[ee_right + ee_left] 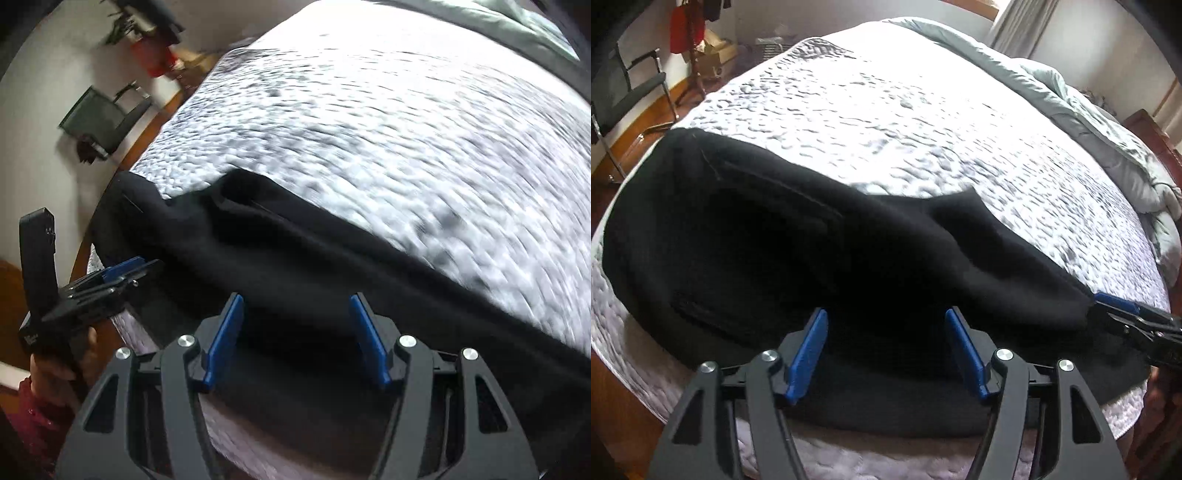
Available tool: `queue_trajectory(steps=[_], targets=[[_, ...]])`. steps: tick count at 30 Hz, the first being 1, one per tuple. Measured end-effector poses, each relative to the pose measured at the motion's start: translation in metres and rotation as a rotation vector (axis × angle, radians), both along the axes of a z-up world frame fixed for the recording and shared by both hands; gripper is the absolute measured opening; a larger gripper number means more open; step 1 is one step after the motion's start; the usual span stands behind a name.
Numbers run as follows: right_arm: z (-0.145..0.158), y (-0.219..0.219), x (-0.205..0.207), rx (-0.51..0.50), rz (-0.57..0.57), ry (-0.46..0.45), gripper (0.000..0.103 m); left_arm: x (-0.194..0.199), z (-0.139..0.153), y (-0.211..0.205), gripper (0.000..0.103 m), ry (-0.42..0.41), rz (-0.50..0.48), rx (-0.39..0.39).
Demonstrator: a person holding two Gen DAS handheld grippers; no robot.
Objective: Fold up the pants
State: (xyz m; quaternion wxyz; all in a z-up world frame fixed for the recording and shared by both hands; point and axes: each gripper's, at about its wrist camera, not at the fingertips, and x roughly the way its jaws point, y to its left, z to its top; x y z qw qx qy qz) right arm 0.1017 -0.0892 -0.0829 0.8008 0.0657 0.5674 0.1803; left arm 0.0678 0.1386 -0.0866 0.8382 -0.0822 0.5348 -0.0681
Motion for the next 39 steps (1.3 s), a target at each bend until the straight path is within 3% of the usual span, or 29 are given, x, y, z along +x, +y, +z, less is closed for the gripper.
queue_trajectory(steps=[3, 5, 7, 12, 13, 14, 17, 19, 23, 25, 27, 31, 35, 39], targets=[[-0.007, 0.021, 0.023, -0.005, 0.045, 0.023, 0.061, 0.016, -0.006, 0.013, 0.067, 0.027, 0.020, 0.005], [-0.009, 0.036, 0.037, -0.007, 0.086, 0.018, 0.063, 0.017, -0.010, 0.030, 0.067, 0.057, 0.018, -0.037], [-0.010, 0.055, 0.050, -0.038, 0.146, 0.003, 0.069, 0.015, -0.007, 0.037, 0.067, 0.058, 0.014, -0.057], [-0.022, 0.084, 0.068, -0.067, 0.278, 0.015, 0.070, 0.022, -0.006, 0.050, 0.067, 0.054, 0.031, -0.078], [-0.026, 0.088, 0.072, -0.073, 0.287, 0.022, 0.064, 0.023, -0.007, 0.051, 0.067, 0.055, 0.034, -0.090], [-0.031, 0.092, 0.076, -0.068, 0.300, 0.036, 0.043, 0.023, -0.008, 0.052, 0.067, 0.055, 0.035, -0.096], [-0.040, 0.095, 0.084, -0.049, 0.310, 0.052, 0.005, 0.019, -0.008, 0.053, 0.070, 0.052, 0.037, -0.104], [-0.035, 0.089, 0.088, -0.008, 0.285, 0.044, 0.004, 0.017, -0.006, 0.051, 0.074, 0.045, 0.039, -0.087], [-0.017, 0.087, 0.099, 0.001, 0.186, -0.045, 0.004, 0.012, -0.010, 0.041, 0.081, 0.018, 0.020, -0.010], [-0.032, 0.097, 0.098, -0.089, 0.198, -0.051, 0.007, 0.011, -0.014, 0.033, 0.084, 0.007, -0.011, 0.042], [-0.043, 0.098, 0.097, -0.117, 0.180, -0.054, 0.011, 0.010, -0.017, 0.027, 0.087, -0.004, -0.033, 0.073], [-0.021, 0.066, 0.077, -0.035, 0.096, -0.127, 0.036, 0.006, -0.015, 0.017, 0.087, -0.010, -0.052, 0.138], [0.007, 0.008, 0.032, -0.056, 0.075, -0.203, 0.036, -0.002, -0.002, 0.007, 0.087, -0.021, -0.061, 0.055], [0.017, -0.091, -0.017, -0.099, -0.038, -0.175, 0.039, -0.010, 0.004, -0.037, 0.087, -0.020, -0.171, 0.001]])
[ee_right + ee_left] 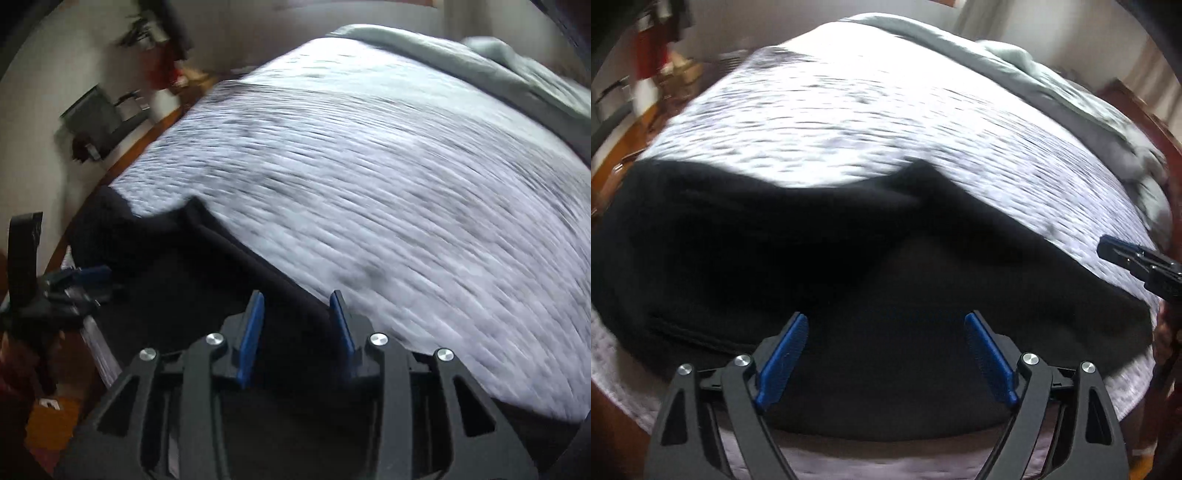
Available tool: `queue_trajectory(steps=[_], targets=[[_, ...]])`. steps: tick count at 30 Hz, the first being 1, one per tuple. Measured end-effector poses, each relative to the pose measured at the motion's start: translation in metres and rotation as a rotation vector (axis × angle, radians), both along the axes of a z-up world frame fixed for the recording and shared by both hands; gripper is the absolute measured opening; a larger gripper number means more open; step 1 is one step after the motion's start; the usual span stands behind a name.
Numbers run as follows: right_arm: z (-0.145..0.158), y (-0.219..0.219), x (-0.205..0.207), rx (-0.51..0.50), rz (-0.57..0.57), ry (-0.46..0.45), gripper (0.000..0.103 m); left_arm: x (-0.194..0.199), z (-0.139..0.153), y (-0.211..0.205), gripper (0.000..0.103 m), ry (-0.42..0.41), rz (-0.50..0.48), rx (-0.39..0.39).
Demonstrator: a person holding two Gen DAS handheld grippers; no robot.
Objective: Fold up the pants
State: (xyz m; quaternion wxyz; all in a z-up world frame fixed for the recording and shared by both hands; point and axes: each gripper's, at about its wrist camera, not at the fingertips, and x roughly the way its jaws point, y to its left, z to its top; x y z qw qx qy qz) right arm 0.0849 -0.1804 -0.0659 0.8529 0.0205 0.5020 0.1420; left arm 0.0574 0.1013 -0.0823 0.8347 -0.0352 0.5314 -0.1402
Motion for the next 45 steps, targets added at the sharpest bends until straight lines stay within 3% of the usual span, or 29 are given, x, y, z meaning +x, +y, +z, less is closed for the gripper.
queue_trajectory(steps=[6, 12, 16, 21, 28, 31, 33, 35, 41, 45], targets=[[-0.009, -0.152, -0.079, -0.086, -0.266, 0.075, 0.040, -0.010, -0.009, -0.083, 0.087, 0.040, -0.162, -0.035], [-0.010, -0.278, -0.157, -0.068, -0.608, 0.077, 0.041, -0.015, -0.030, -0.132, 0.087, 0.062, -0.202, 0.014], [-0.018, -0.327, -0.190, -0.042, -0.701, 0.090, 0.043, -0.019, -0.032, -0.150, 0.089, 0.028, -0.209, 0.057], [-0.031, -0.334, -0.188, -0.020, -0.665, 0.083, 0.044, -0.027, -0.027, -0.169, 0.089, 0.033, -0.227, -0.020], [-0.042, -0.344, -0.164, 0.018, -0.612, 0.082, 0.048, -0.037, -0.033, -0.210, 0.090, 0.024, -0.320, 0.030], [-0.045, -0.343, -0.157, 0.027, -0.584, 0.091, 0.040, -0.036, -0.037, -0.217, 0.092, 0.016, -0.326, 0.063], [-0.044, -0.343, -0.154, 0.006, -0.577, 0.088, 0.029, -0.036, -0.038, -0.217, 0.093, 0.013, -0.329, 0.068], [-0.043, -0.346, -0.154, 0.032, -0.571, 0.076, 0.005, -0.036, -0.038, -0.217, 0.093, 0.011, -0.329, 0.071], [-0.019, -0.348, -0.159, 0.064, -0.556, -0.007, 0.003, -0.033, -0.032, -0.215, 0.093, 0.011, -0.286, 0.026], [-0.002, -0.360, -0.163, 0.102, -0.606, -0.076, 0.003, -0.034, -0.019, -0.216, 0.093, -0.061, -0.251, 0.015]])
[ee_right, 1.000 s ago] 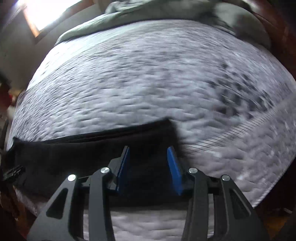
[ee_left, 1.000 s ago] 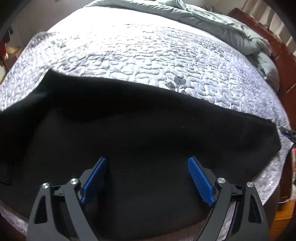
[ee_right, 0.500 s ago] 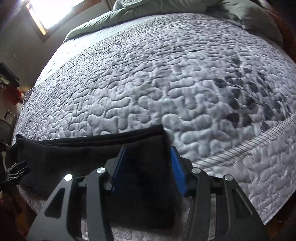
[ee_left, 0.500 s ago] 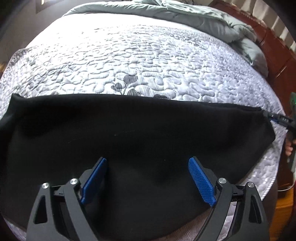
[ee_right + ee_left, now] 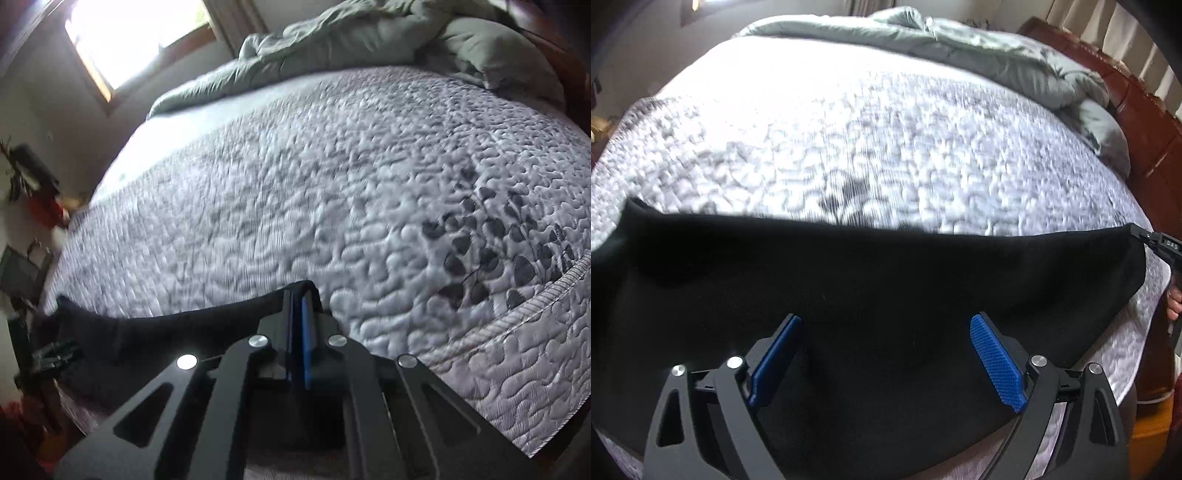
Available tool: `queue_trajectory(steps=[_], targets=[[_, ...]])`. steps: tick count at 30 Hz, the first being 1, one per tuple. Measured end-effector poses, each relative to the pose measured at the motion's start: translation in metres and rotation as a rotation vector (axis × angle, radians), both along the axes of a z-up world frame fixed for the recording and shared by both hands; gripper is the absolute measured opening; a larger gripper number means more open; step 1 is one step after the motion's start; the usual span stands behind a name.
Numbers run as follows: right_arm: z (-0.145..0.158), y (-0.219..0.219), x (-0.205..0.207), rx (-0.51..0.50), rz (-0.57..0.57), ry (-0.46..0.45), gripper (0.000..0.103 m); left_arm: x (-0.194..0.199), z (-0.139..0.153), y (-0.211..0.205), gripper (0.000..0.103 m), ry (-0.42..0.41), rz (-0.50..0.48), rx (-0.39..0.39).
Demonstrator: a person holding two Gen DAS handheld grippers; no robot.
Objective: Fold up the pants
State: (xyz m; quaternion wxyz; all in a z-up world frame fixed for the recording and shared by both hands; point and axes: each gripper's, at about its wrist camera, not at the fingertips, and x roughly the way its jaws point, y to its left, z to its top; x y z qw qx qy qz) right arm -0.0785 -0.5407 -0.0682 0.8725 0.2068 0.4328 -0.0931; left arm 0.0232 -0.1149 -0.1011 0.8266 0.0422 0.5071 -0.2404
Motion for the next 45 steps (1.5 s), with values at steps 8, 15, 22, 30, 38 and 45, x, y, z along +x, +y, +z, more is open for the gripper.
queue_trajectory(steps=[8, 15, 22, 30, 38, 45], targets=[[-0.047, -0.002, 0.007, -0.006, -0.060, 0.175, 0.023, -0.003, -0.028, -0.024, 0.094, -0.038, -0.052, 0.174], [-0.021, 0.004, -0.038, 0.021, -0.158, 0.177, 0.038, -0.015, -0.014, -0.026, 0.094, 0.028, -0.033, 0.068], [-0.040, 0.022, -0.070, 0.135, -0.212, 0.228, 0.048, -0.031, -0.021, -0.046, 0.094, 0.041, -0.060, 0.080], [-0.062, 0.018, -0.058, 0.221, -0.218, 0.148, 0.053, -0.026, -0.019, -0.015, 0.095, 0.064, 0.012, 0.048], [-0.071, 0.027, -0.041, 0.516, -0.132, -0.031, 0.025, -0.024, -0.021, 0.008, 0.095, 0.061, 0.059, 0.056], [-0.032, 0.035, -0.029, 0.364, -0.128, -0.062, 0.018, -0.021, -0.014, 0.025, 0.095, 0.061, 0.107, 0.050]])
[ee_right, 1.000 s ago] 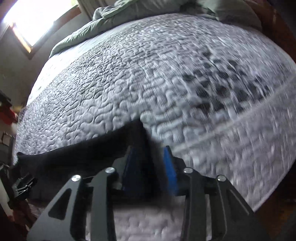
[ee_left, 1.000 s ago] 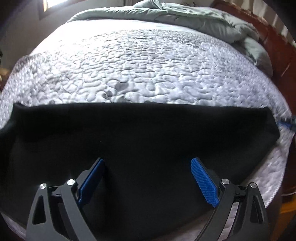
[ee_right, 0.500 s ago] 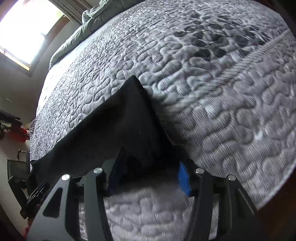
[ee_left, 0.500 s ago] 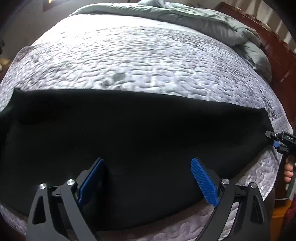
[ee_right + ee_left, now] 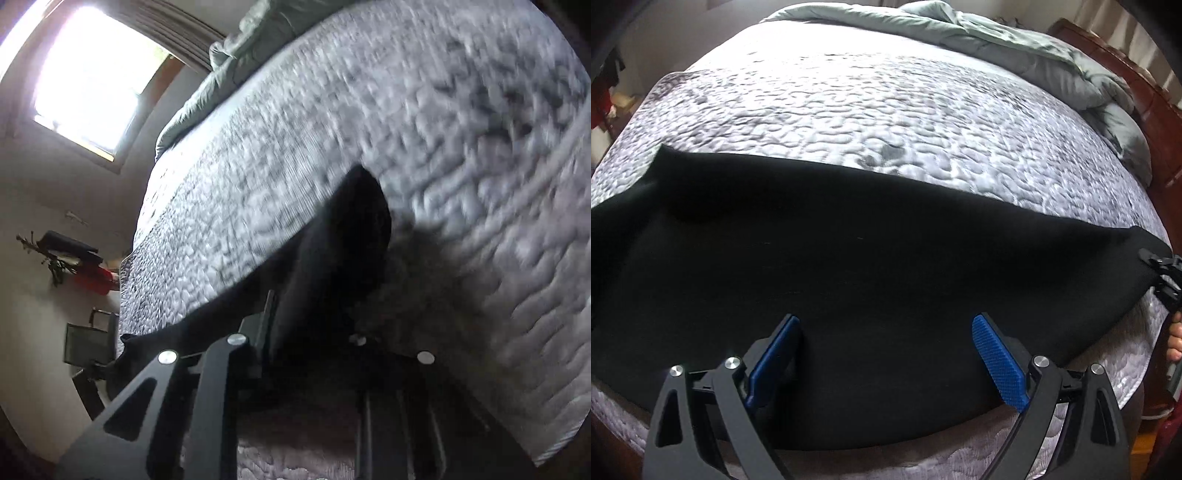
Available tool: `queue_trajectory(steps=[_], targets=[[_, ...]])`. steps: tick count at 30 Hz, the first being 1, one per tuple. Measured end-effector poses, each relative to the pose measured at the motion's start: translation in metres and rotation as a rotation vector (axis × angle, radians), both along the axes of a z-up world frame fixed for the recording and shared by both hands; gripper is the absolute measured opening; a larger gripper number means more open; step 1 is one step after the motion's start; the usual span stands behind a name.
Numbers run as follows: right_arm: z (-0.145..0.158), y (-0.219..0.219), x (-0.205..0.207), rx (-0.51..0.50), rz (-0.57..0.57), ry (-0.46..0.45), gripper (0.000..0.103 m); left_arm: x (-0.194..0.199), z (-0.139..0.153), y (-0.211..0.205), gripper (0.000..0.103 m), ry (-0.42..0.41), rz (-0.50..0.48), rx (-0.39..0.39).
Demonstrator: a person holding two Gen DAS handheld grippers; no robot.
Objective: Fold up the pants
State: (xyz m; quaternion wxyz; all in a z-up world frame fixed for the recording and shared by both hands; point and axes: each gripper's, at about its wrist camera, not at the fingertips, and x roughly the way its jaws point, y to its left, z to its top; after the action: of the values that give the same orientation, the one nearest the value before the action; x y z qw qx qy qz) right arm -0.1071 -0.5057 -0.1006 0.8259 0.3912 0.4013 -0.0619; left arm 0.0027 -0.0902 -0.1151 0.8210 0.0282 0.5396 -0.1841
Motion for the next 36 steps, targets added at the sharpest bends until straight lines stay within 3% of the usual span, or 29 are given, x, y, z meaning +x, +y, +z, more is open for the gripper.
queue_trajectory(steps=[4, 6, 9, 12, 15, 19, 22, 25, 30, 36], targets=[[0.044, 0.006, -0.003, -0.103, 0.017, -0.081, 0.018, 0.003, 0.009, 0.011, 0.095, -0.046, 0.059, -0.018], [0.052, 0.000, -0.009, -0.131, -0.019, -0.088, 0.018, 0.004, 0.008, 0.013, 0.095, -0.054, 0.061, -0.008], [0.027, -0.014, -0.010, -0.141, -0.075, 0.007, 0.018, 0.006, -0.006, 0.012, 0.095, -0.053, 0.042, 0.036], [-0.031, -0.026, -0.007, -0.087, -0.103, 0.178, 0.018, 0.003, -0.019, 0.006, 0.099, -0.091, -0.024, 0.088], [-0.040, -0.031, -0.013, -0.024, -0.141, 0.133, 0.018, 0.003, -0.014, 0.006, 0.099, -0.083, -0.024, 0.079], [-0.033, -0.028, -0.008, -0.057, -0.127, 0.151, 0.019, 0.005, -0.004, 0.014, 0.099, -0.059, 0.007, 0.021], [-0.035, -0.032, 0.001, -0.050, -0.138, 0.167, 0.019, 0.006, -0.019, 0.011, 0.099, -0.049, -0.020, 0.064], [-0.035, -0.026, -0.003, -0.067, -0.132, 0.178, 0.020, 0.002, -0.015, 0.005, 0.099, -0.069, -0.057, 0.096], [-0.005, -0.015, -0.004, -0.098, -0.138, 0.139, 0.021, 0.004, -0.002, 0.023, 0.099, -0.004, -0.009, 0.001], [0.042, 0.021, 0.013, -0.274, -0.075, 0.110, 0.020, 0.005, 0.005, 0.057, 0.099, -0.004, 0.060, 0.006]])
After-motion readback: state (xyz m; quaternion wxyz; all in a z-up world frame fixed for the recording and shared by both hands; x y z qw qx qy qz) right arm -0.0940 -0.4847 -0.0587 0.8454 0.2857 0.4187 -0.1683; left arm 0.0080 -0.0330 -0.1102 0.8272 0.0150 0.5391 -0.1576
